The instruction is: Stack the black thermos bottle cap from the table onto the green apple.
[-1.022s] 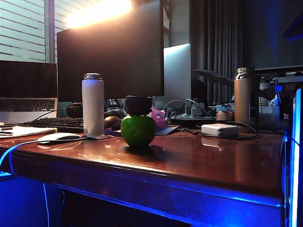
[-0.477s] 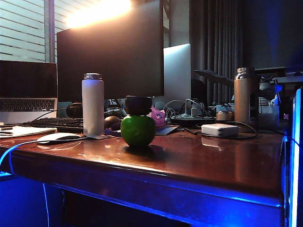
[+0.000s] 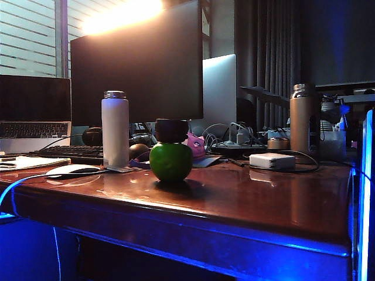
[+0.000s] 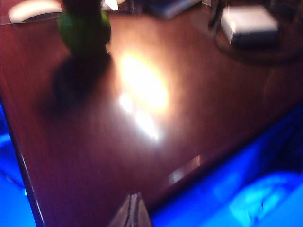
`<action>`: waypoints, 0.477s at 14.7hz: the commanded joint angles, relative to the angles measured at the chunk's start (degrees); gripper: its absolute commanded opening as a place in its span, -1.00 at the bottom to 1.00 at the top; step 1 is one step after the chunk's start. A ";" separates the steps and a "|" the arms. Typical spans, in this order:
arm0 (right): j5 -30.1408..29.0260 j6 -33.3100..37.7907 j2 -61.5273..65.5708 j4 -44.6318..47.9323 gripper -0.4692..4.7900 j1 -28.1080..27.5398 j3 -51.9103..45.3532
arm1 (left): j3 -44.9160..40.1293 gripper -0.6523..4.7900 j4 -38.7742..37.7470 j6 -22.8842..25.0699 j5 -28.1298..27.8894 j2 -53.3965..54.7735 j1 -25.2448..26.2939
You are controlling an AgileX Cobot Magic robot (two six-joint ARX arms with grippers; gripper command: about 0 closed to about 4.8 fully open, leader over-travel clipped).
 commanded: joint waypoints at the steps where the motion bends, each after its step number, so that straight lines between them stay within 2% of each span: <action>1: 0.31 0.28 -2.97 -1.36 -0.82 0.00 -1.01 | 0.15 -0.77 0.74 0.46 0.22 -0.04 0.02; 7: 0.04 0.83 -3.54 -1.18 -0.82 0.02 -4.48 | 0.17 -0.77 0.74 0.46 0.22 -0.04 0.02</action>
